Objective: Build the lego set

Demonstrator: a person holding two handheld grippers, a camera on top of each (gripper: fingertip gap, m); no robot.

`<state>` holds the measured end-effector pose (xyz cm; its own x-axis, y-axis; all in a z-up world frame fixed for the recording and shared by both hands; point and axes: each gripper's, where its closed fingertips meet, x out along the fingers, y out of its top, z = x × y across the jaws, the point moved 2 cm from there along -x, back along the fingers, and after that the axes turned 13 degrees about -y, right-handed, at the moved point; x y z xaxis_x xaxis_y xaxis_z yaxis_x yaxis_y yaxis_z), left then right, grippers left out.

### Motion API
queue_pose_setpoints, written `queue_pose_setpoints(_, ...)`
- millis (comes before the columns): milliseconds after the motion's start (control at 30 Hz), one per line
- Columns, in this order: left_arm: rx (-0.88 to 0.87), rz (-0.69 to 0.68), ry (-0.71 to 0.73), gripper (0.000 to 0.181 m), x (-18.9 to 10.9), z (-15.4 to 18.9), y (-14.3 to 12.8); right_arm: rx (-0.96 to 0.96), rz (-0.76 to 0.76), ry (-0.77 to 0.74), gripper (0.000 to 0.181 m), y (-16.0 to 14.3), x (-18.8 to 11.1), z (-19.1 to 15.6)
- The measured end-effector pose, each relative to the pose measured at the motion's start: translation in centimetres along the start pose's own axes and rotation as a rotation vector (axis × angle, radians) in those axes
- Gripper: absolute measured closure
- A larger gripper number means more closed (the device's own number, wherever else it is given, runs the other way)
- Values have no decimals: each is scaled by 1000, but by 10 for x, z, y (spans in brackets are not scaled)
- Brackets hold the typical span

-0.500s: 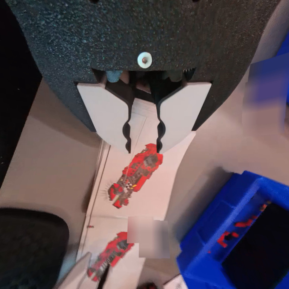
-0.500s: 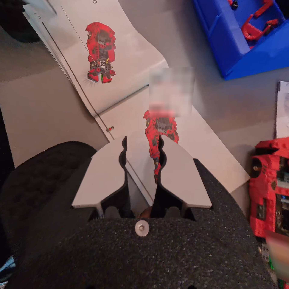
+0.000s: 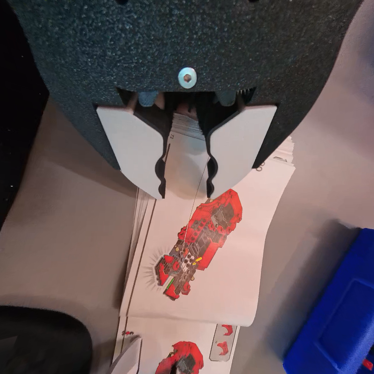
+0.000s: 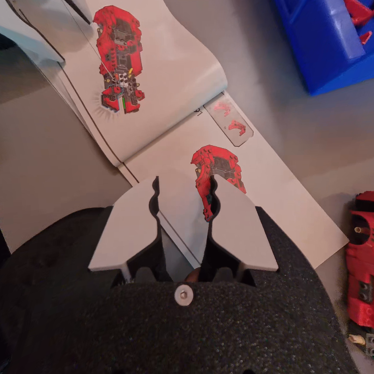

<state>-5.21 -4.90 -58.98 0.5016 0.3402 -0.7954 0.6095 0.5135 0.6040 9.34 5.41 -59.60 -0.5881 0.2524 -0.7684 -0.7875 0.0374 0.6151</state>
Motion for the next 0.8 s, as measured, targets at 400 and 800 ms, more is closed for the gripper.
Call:
queue_pose_setpoints(400, 147, 11, 21, 149, -31, -35, 40, 369, 56, -272, 114, -83, -123, 77)
queue_pose_setpoints(800, 684, 78, -184, 99, 46, -32, 235, 434, -145, -370, 114, -178, -144, 99)
